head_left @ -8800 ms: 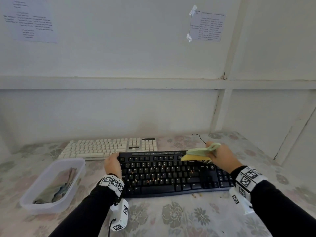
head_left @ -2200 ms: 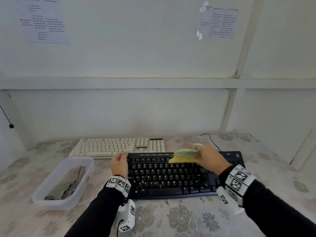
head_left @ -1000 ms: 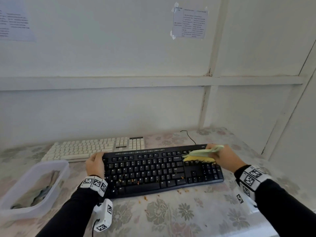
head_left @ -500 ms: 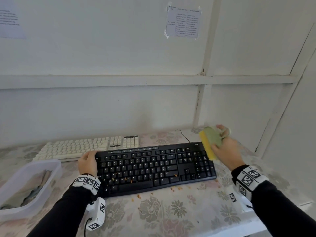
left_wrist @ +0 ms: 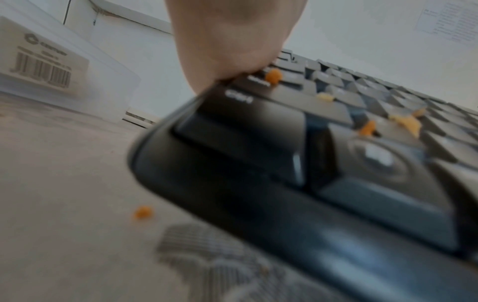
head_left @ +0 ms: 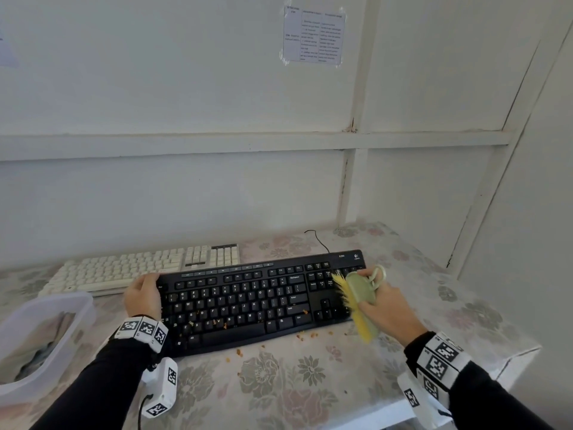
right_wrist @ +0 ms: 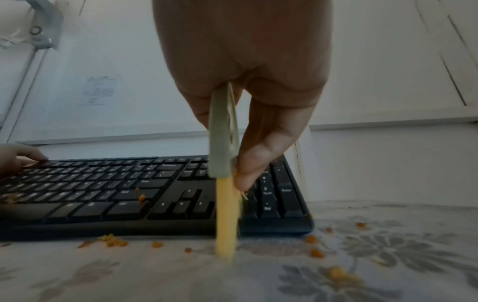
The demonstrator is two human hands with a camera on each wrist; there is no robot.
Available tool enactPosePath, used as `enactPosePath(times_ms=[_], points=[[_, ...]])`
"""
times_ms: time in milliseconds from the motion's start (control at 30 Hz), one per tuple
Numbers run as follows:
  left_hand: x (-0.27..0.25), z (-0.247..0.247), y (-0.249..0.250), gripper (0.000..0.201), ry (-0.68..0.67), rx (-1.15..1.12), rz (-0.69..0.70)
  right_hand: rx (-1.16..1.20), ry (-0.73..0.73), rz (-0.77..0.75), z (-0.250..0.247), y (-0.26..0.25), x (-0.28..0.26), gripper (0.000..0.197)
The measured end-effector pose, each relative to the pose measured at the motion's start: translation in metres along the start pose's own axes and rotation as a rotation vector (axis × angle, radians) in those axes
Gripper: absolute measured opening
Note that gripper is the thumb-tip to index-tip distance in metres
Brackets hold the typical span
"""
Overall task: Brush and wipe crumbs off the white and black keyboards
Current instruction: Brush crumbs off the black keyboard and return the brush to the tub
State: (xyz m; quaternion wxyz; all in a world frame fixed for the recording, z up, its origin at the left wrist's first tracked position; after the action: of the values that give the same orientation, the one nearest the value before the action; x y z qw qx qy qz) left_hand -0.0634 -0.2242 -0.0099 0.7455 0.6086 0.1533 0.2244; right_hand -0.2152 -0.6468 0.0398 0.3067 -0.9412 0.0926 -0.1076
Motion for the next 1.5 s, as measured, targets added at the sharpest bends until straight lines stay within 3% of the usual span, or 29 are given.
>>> enactPosePath(times_ms=[67,267,467,667,800,867,1000,1167,1500], points=[[0.001,0.000,-0.001,0.025,0.001,0.007,0.001,0.024,0.020,0.006,-0.010,-0.006,0.002,0.040],[0.008,-0.004,-0.007,0.016,0.011,0.031,-0.014,0.223,0.304,-0.049,-0.027,-0.027,0.028,0.047],[0.009,-0.002,-0.006,0.024,0.008,0.038,0.014,0.046,0.161,-0.080,0.008,-0.021,0.024,0.045],[0.007,-0.001,-0.005,0.020,-0.004,0.040,0.024,-0.168,0.048,-0.022,0.010,-0.008,0.002,0.043],[0.007,-0.002,-0.004,0.015,0.000,0.042,0.021,-0.308,0.197,-0.027,-0.011,-0.021,0.005,0.044],[0.006,-0.001,-0.003,0.015,-0.001,0.041,0.024,-0.215,0.268,-0.080,-0.019,-0.030,0.009,0.046],[0.005,-0.001,-0.001,0.016,0.009,0.047,0.035,0.089,0.266,-0.178,-0.016,-0.035,0.023,0.050],[-0.001,0.001,0.003,0.023,0.005,0.046,0.031,0.132,0.181,-0.123,-0.001,-0.028,0.016,0.036],[-0.002,0.000,0.005,0.022,0.023,0.063,0.020,-0.044,0.039,-0.062,0.007,-0.015,0.001,0.033]])
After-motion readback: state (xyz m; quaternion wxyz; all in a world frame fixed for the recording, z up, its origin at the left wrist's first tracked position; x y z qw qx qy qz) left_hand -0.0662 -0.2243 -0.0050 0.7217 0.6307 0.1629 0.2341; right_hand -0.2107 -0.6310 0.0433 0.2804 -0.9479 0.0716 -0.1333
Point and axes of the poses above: each hand's wrist, its own x-axis towards the middle knuckle, its own z-axis out of the palm, y = z × x, the point moved 7 cm from there along x, towards the middle knuckle, and after that the axes turned 3 degrees about -x, right-handed, at the moved point
